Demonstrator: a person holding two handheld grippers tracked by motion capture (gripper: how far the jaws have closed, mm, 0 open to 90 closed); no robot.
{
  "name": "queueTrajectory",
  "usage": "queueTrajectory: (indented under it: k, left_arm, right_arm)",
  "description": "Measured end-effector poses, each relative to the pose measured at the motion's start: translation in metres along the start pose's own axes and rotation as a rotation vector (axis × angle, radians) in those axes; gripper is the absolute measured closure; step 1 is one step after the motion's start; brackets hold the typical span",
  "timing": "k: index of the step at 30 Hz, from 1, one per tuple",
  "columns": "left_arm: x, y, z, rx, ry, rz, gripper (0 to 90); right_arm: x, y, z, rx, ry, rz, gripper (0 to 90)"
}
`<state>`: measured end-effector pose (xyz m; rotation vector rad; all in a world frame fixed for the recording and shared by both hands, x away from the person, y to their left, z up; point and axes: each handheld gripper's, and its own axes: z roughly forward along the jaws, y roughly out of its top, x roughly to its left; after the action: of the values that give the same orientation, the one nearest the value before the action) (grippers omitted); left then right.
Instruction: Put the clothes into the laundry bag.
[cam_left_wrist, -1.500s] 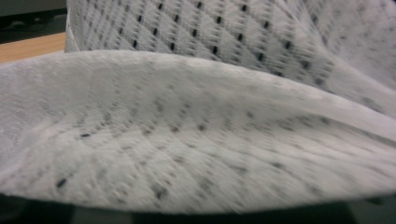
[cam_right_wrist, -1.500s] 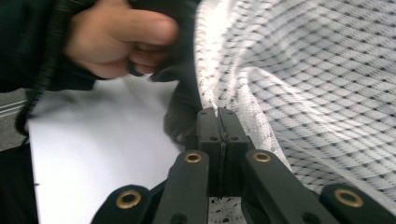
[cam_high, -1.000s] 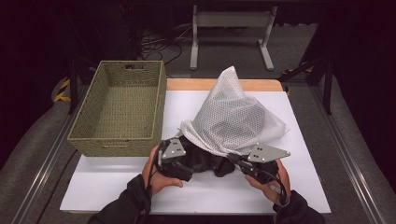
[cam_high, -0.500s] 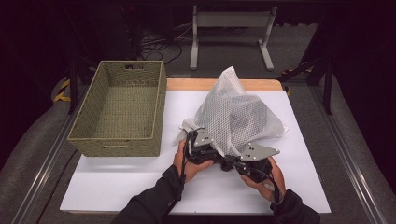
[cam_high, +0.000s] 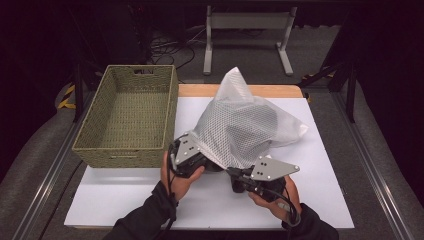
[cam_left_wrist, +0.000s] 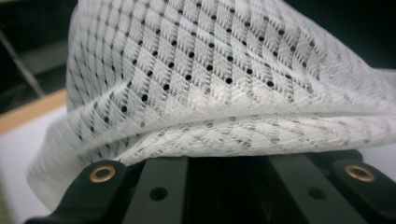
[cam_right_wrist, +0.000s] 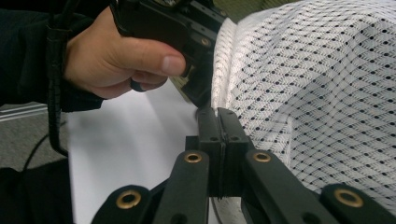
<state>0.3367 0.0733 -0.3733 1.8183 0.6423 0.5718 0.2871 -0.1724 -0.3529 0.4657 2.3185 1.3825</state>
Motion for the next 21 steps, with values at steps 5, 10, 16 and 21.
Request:
queueTrajectory:
  k: [5, 10, 16, 21]
  left_arm:
    - [-0.005, -0.001, -0.021, -0.020, 0.006, 0.005, 81.3]
    - [0.001, -0.010, 0.011, 0.038, 0.010, 0.026, 80.8]
    - [0.010, -0.023, 0.054, 0.068, 0.041, 0.046, 80.3]
    - [0.015, -0.025, 0.053, 0.076, -0.019, 0.016, 74.9]
  right_arm:
    - [0.014, 0.011, -0.003, -0.022, 0.026, -0.034, 90.0]
    - [0.007, 0.005, -0.005, -0.010, 0.003, -0.019, 90.0]
    - [-0.012, -0.023, 0.003, 0.080, -0.051, 0.008, 90.0]
    - [-0.026, -0.037, 0.008, 0.106, -0.069, 0.060, 89.9]
